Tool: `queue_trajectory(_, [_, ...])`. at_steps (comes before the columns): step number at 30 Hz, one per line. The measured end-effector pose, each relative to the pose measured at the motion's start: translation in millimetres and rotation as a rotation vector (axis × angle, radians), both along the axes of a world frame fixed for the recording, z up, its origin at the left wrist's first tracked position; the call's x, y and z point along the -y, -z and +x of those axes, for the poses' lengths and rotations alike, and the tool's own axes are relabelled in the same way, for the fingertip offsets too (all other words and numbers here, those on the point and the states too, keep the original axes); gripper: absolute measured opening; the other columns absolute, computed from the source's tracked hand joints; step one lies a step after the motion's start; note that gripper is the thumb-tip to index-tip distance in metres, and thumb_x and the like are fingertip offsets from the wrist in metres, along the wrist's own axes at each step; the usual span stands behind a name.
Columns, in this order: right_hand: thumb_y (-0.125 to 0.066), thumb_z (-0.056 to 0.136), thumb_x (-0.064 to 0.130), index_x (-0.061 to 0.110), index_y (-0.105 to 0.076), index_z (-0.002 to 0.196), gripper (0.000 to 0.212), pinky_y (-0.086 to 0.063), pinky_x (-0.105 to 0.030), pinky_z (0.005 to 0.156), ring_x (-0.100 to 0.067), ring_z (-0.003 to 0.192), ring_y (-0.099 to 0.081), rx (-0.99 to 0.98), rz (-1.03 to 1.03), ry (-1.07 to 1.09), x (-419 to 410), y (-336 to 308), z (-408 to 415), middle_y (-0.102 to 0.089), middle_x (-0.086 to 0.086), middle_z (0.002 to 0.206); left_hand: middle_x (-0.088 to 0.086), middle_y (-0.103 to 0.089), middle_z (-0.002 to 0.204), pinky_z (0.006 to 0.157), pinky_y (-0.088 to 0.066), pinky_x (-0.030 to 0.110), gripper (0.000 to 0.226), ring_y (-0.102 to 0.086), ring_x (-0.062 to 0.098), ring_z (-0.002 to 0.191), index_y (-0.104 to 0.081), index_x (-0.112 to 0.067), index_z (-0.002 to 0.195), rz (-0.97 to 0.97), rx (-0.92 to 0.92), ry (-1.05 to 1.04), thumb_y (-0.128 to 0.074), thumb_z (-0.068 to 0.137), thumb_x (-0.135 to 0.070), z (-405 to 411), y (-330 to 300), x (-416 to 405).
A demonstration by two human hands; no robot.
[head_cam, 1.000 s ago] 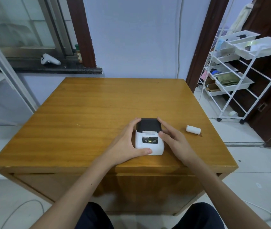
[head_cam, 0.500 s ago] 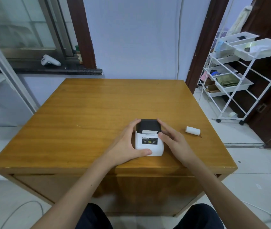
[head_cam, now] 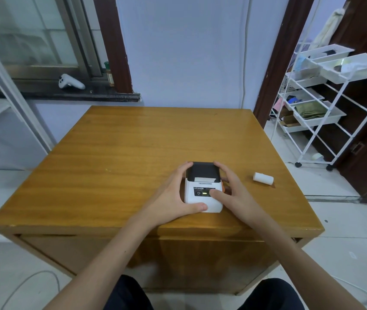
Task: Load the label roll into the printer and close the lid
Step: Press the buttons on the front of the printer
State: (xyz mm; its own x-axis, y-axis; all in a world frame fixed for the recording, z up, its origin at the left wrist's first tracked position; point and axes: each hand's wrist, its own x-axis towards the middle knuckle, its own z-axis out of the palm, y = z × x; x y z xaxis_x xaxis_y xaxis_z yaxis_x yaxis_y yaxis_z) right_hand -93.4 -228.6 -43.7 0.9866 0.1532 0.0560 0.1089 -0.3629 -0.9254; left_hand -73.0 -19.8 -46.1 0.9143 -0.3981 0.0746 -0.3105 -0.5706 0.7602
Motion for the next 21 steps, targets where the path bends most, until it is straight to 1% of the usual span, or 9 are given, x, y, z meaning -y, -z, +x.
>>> queue_trajectory(4, [-0.062, 0.081, 0.035, 0.04, -0.031, 0.145, 0.071, -0.045, -0.032, 0.103, -0.015, 0.125, -0.052, -0.025, 0.002, -0.021, 0.4, -3.0, 0.6, -0.047, 0.002, 0.14, -0.013, -0.028, 0.157, 0.108, -0.034, 0.031, 0.107, -0.032, 0.004, 0.136, -0.011, -0.048, 0.147, 0.005, 0.003, 0.01, -0.08, 0.066, -0.06, -0.4, -0.5, 0.7])
queue_trajectory(6, [-0.061, 0.082, 0.04, 0.041, -0.031, 0.146, 0.07, -0.044, -0.034, 0.105, -0.011, 0.128, -0.049, -0.009, -0.02, -0.022, 0.8, -2.2, -0.5, -0.047, 0.006, 0.143, -0.012, -0.028, 0.157, 0.108, -0.034, 0.031, 0.107, -0.032, 0.005, 0.136, -0.011, -0.048, 0.147, 0.004, 0.002, 0.012, -0.08, 0.067, -0.06, -0.5, -0.5, 0.3])
queue_trajectory(8, [-0.056, 0.084, 0.047, 0.043, -0.032, 0.148, 0.068, -0.039, -0.037, 0.112, -0.005, 0.136, -0.042, 0.027, -0.047, -0.01, 3.0, 0.8, -1.7, -0.043, 0.013, 0.15, -0.014, -0.026, 0.157, 0.108, -0.034, 0.031, 0.108, -0.033, 0.005, 0.136, -0.011, -0.047, 0.148, 0.01, 0.007, 0.012, -0.08, 0.066, -0.061, -0.2, -0.7, 0.3])
queue_trajectory(10, [-0.051, 0.09, 0.045, 0.047, -0.036, 0.146, 0.058, -0.031, -0.041, 0.118, -0.004, 0.143, -0.035, 0.009, 0.006, 0.01, 5.6, 2.7, -1.0, -0.04, 0.013, 0.155, -0.016, -0.022, 0.158, 0.11, -0.034, 0.034, 0.109, -0.032, 0.004, 0.136, -0.011, -0.046, 0.148, 0.018, 0.015, 0.011, -0.08, 0.066, -0.062, 0.2, -0.1, 0.6])
queue_trajectory(12, [-0.05, 0.097, 0.039, 0.046, -0.038, 0.145, 0.05, -0.029, -0.041, 0.119, -0.005, 0.143, -0.036, -0.009, 0.033, 0.028, 6.9, 2.2, 0.2, -0.044, 0.01, 0.153, -0.017, -0.021, 0.159, 0.111, -0.035, 0.036, 0.11, -0.032, 0.004, 0.137, -0.011, -0.047, 0.148, 0.017, 0.013, 0.01, -0.08, 0.065, -0.062, 1.1, 0.8, 0.6])
queue_trajectory(14, [-0.05, 0.099, 0.034, 0.044, -0.039, 0.146, 0.049, -0.036, -0.033, 0.115, -0.006, 0.138, -0.042, -0.013, 0.025, 0.039, 6.8, 1.8, 0.9, -0.048, 0.007, 0.15, -0.017, -0.021, 0.159, 0.111, -0.035, 0.038, 0.11, -0.032, 0.006, 0.138, -0.01, -0.049, 0.147, 0.015, 0.006, 0.009, -0.079, 0.063, -0.065, 1.7, 1.4, 0.6])
queue_trajectory(16, [-0.051, 0.1, 0.03, 0.042, -0.041, 0.145, 0.048, -0.042, -0.019, 0.104, -0.002, 0.131, -0.048, -0.026, 0.04, 0.048, 6.3, 1.0, 0.8, -0.052, 0.008, 0.147, -0.015, -0.023, 0.159, 0.111, -0.035, 0.037, 0.11, -0.032, 0.007, 0.138, -0.01, -0.05, 0.147, 0.012, 0.003, 0.009, -0.078, 0.062, -0.065, 1.7, 1.8, 0.4])
queue_trajectory(17, [-0.051, 0.1, 0.029, 0.041, -0.043, 0.145, 0.048, -0.043, -0.015, 0.1, 0.0, 0.129, -0.049, -0.025, 0.046, 0.054, 6.2, 0.4, 0.4, -0.052, 0.009, 0.146, -0.015, -0.024, 0.158, 0.111, -0.035, 0.037, 0.11, -0.032, 0.006, 0.138, -0.01, -0.05, 0.147, 0.009, 0.003, 0.011, -0.078, 0.062, -0.065, 1.6, 2.0, 0.4])
queue_trajectory(21, [-0.049, 0.1, 0.031, 0.038, -0.048, 0.143, 0.043, -0.039, -0.011, 0.098, 0.006, 0.129, -0.046, -0.007, 0.052, 0.1, 5.1, -2.3, -0.1, -0.052, 0.017, 0.144, -0.018, -0.021, 0.159, 0.112, -0.034, 0.039, 0.111, -0.031, 0.004, 0.138, -0.009, -0.051, 0.146, 0.007, 0.003, 0.014, -0.079, 0.062, -0.066, 2.3, 3.3, -0.1])
